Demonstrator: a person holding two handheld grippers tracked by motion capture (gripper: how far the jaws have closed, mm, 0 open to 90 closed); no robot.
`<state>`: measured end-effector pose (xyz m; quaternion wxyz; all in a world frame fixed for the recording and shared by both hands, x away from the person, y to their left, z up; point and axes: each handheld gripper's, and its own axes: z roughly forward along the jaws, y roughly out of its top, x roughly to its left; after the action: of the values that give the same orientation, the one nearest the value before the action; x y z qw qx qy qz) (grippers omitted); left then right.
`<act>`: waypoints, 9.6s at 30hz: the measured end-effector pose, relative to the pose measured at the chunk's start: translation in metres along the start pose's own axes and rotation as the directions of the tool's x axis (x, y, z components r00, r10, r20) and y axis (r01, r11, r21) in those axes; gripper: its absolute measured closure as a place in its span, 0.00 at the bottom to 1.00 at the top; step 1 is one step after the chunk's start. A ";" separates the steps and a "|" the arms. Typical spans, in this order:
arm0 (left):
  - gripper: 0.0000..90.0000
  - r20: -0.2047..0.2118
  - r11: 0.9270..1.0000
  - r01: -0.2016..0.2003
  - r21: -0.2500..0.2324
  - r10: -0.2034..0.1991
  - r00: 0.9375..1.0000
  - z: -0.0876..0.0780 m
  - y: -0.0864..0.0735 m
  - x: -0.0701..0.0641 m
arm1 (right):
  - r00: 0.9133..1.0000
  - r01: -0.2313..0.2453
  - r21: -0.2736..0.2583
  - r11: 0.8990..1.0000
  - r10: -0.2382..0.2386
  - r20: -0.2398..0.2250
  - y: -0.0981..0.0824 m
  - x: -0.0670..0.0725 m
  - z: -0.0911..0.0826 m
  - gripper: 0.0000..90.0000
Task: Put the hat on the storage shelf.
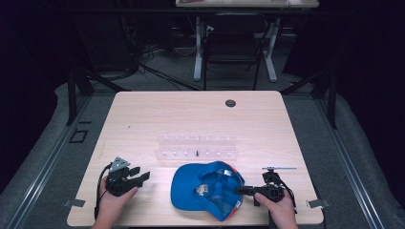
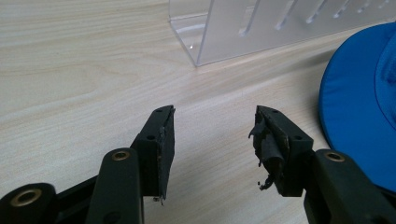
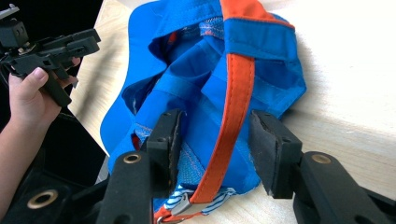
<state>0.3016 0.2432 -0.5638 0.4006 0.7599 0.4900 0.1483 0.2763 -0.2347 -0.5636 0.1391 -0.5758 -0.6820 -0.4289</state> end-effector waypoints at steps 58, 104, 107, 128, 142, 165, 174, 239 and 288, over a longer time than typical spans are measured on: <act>0.54 -0.010 1.000 -0.017 -0.016 0.017 1.000 -0.002 0.000 -0.002 | 0.996 -0.061 0.081 0.995 0.055 0.069 0.029 0.023 -0.037 0.86; 0.54 -0.007 1.000 -0.031 -0.004 0.031 0.999 -0.002 0.001 -0.005 | 0.922 -0.009 0.244 0.970 -0.086 0.377 0.097 0.093 -0.075 0.86; 0.54 -0.006 1.000 -0.031 -0.007 0.031 1.000 -0.002 0.001 -0.004 | 0.919 0.000 0.242 0.970 -0.095 0.382 0.099 0.096 -0.075 0.87; 0.54 -0.008 1.000 -0.025 -0.009 0.025 1.000 -0.001 0.001 -0.004 | 0.886 0.016 0.299 0.954 -0.152 0.438 0.133 0.134 -0.087 0.87; 0.54 -0.008 0.999 -0.031 0.009 0.031 0.999 -0.002 0.001 -0.004 | 0.914 -0.032 0.265 0.964 -0.079 0.397 0.153 0.149 -0.106 0.87; 0.55 -0.007 1.000 -0.029 0.002 0.029 1.000 -0.001 0.001 -0.005 | 0.987 -0.104 0.205 0.973 0.077 0.138 0.162 0.153 -0.120 0.87; 0.54 -0.006 1.000 -0.031 0.004 0.031 1.000 0.000 0.001 -0.005 | 0.991 -0.128 0.193 0.973 0.118 0.066 0.166 0.155 -0.119 0.87; 0.54 0.004 1.000 -0.028 -0.004 0.029 1.000 0.000 0.002 -0.005 | 0.987 -0.161 -0.004 0.987 0.161 -0.026 0.239 0.196 -0.066 0.87; 0.54 -0.001 0.998 -0.054 -0.009 0.054 0.999 -0.001 0.004 -0.006 | 0.983 -0.182 -0.012 0.983 0.182 -0.003 0.245 0.192 -0.032 0.87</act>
<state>0.3002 0.2378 -0.5590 0.3999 0.7709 0.4687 0.1615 0.4312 -0.1387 -0.3091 0.1748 -0.6361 -0.6238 -0.4191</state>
